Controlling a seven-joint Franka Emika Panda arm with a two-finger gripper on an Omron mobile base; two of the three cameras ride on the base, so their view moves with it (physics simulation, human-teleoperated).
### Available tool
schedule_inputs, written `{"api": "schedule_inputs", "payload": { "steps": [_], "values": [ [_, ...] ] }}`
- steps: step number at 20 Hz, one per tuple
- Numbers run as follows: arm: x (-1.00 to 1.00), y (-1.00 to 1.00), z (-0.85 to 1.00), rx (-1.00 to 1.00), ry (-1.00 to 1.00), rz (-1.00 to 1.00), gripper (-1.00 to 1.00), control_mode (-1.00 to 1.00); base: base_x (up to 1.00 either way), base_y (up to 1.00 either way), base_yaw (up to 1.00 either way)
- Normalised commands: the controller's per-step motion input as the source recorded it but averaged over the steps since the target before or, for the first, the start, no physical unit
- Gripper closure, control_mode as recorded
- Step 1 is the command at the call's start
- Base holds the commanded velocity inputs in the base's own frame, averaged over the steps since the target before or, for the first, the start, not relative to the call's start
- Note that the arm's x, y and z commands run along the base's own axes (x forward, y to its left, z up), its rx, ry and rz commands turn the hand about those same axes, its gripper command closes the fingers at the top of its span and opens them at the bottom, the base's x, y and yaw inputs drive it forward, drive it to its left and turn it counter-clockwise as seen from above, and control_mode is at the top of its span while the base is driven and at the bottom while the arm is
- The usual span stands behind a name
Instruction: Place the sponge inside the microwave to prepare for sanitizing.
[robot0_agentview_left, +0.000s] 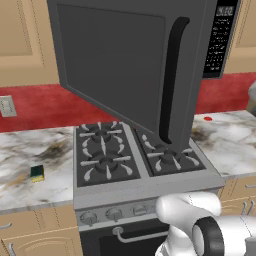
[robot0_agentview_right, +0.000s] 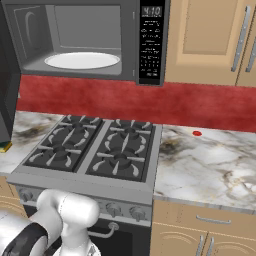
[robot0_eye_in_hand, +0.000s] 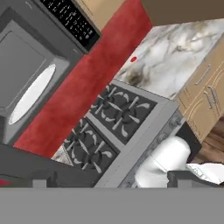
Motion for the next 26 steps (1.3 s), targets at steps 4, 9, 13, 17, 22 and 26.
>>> {"api": "schedule_inputs", "payload": {
  "steps": [4,9,13,17,22,26],
  "values": [
    [0.39,-0.46,-0.47,0.51,0.05,0.03,-1.0,-1.0,0.0,0.0,0.0],
    [0.55,-0.53,-0.14,0.49,0.1,0.2,-1.0,-1.0,0.0,0.0,0.0],
    [0.72,-0.11,-0.22,0.39,0.19,0.24,-1.0,-1.0,0.0,0.0,0.0],
    [0.69,0.0,-0.34,0.19,0.18,0.15,-1.0,-1.0,0.0,0.0,0.0],
    [0.64,0.13,-0.27,0.14,0.04,0.2,-1.0,-1.0,0.0,0.0,0.0],
    [0.61,0.11,-0.07,0.32,0.01,0.32,-1.0,-1.0,0.0,0.0,0.0]
  ]
}}
